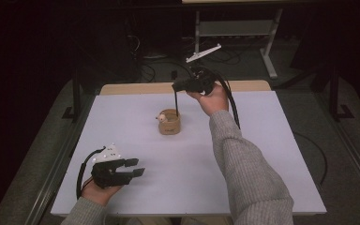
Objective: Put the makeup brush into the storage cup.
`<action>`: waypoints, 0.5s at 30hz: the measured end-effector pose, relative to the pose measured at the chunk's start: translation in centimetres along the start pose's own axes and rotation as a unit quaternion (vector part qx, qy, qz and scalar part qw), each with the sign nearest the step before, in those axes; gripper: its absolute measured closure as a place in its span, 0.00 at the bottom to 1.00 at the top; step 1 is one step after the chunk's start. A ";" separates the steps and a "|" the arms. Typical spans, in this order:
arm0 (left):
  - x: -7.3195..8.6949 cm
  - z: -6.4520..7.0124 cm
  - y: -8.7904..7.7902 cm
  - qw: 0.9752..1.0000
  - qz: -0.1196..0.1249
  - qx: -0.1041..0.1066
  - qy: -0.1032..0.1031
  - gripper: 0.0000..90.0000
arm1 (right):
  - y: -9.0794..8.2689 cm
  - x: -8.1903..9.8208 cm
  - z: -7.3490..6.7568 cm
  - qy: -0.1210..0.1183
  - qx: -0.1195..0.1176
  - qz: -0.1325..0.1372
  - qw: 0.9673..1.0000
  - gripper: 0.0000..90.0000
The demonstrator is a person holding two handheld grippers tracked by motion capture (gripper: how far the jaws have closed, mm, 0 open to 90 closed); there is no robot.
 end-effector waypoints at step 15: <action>0.1 -0.4 0.0 1.000 0.001 -0.005 0.000 0.57 | 2.6 0.7 1.6 0.002 0.023 -0.006 1.000 0.94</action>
Point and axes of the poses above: each handheld gripper's, and its own axes: y roughly forward along the jaws, x roughly out of its underside, z roughly to its right, the point moved 7 cm from there along y, roughly forward along the jaws, and after that the axes turned 15 degrees about z, right-handed, at the moved point
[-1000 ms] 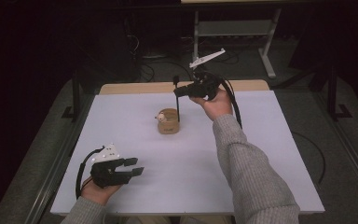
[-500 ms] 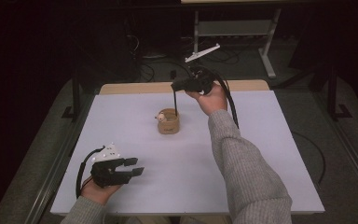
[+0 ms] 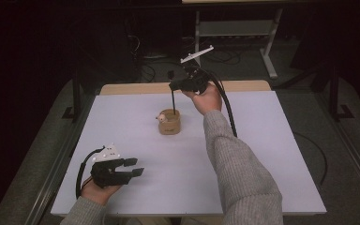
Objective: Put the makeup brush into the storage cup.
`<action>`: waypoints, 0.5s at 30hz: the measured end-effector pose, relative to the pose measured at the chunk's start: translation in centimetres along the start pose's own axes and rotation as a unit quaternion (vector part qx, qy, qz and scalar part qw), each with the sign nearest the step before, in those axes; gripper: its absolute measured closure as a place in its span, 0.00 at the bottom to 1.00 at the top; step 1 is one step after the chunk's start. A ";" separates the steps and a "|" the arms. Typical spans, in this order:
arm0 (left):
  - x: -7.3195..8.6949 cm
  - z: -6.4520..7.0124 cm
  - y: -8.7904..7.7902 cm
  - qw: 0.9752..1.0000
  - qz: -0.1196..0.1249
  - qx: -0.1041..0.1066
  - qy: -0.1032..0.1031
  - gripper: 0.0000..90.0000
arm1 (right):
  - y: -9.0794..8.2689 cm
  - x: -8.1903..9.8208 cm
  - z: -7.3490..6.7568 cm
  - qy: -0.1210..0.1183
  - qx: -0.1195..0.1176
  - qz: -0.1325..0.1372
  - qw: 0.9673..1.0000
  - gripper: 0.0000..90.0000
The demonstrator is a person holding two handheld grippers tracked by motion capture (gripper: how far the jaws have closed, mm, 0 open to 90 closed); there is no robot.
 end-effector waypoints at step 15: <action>0.1 0.0 0.0 1.000 -0.003 -0.004 0.003 0.56 | 0.5 0.3 0.6 0.010 0.013 0.007 1.000 0.94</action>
Point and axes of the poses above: each handheld gripper's, and its own axes: y roughly forward along the jaws, x roughly out of its underside, z roughly to its right, the point moved 7 cm from there along y, roughly forward along the jaws, and after that the axes turned 15 degrees about z, right-handed, at the moved point
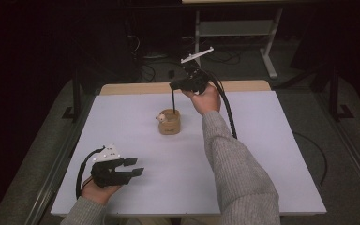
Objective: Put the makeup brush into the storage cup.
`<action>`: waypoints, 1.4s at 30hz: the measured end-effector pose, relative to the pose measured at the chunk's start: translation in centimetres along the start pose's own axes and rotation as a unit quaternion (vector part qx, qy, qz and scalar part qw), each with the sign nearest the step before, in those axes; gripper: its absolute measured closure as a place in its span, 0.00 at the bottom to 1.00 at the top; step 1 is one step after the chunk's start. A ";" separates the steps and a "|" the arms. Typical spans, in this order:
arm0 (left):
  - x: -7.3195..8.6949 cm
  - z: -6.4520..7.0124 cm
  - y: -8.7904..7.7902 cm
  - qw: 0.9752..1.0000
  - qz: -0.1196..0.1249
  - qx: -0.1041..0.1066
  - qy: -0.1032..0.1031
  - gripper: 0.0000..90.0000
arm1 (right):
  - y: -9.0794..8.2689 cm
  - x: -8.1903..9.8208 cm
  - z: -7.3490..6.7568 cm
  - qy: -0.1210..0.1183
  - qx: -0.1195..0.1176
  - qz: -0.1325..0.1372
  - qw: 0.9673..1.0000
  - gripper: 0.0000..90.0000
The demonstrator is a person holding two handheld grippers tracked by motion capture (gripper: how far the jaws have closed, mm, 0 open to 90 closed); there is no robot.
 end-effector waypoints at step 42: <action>-0.1 -0.2 -0.1 1.000 0.005 -0.003 -0.002 0.53 | 2.2 2.5 -0.1 0.009 0.003 -0.020 1.000 0.94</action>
Point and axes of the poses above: each handheld gripper's, and its own axes: y roughly forward along the jaws, x roughly out of its underside, z roughly to its right, the point moved 7 cm from there along y, roughly forward along the jaws, and after that the axes turned 15 degrees about z, right-handed, at the moved point
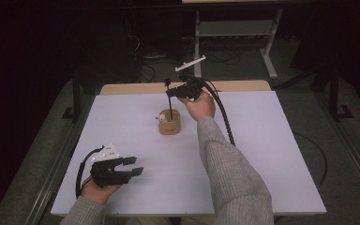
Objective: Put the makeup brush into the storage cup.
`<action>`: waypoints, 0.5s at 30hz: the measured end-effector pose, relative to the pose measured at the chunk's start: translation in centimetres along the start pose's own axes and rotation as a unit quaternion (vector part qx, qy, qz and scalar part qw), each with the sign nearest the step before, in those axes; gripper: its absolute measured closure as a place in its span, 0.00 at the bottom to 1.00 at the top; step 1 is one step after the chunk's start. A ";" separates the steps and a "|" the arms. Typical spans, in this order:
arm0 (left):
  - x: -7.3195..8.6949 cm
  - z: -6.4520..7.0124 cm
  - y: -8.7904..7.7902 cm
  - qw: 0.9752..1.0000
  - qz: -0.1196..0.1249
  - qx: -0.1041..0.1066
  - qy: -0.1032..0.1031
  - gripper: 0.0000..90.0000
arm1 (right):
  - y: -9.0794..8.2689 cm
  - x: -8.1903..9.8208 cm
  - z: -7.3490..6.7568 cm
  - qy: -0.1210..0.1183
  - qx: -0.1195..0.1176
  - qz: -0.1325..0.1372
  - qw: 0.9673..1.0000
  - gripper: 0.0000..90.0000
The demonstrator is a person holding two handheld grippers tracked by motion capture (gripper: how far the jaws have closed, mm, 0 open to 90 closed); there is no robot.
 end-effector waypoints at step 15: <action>0.0 0.0 0.1 1.000 -0.001 0.002 -0.002 0.50 | 0.4 1.2 0.1 0.003 -0.005 -0.002 1.000 0.94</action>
Point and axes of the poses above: each handheld gripper's, and its own axes: y roughly forward along the jaws, x roughly out of its underside, z roughly to its right, the point moved 7 cm from there along y, roughly forward along the jaws, and after that the axes turned 15 degrees about z, right-handed, at the moved point
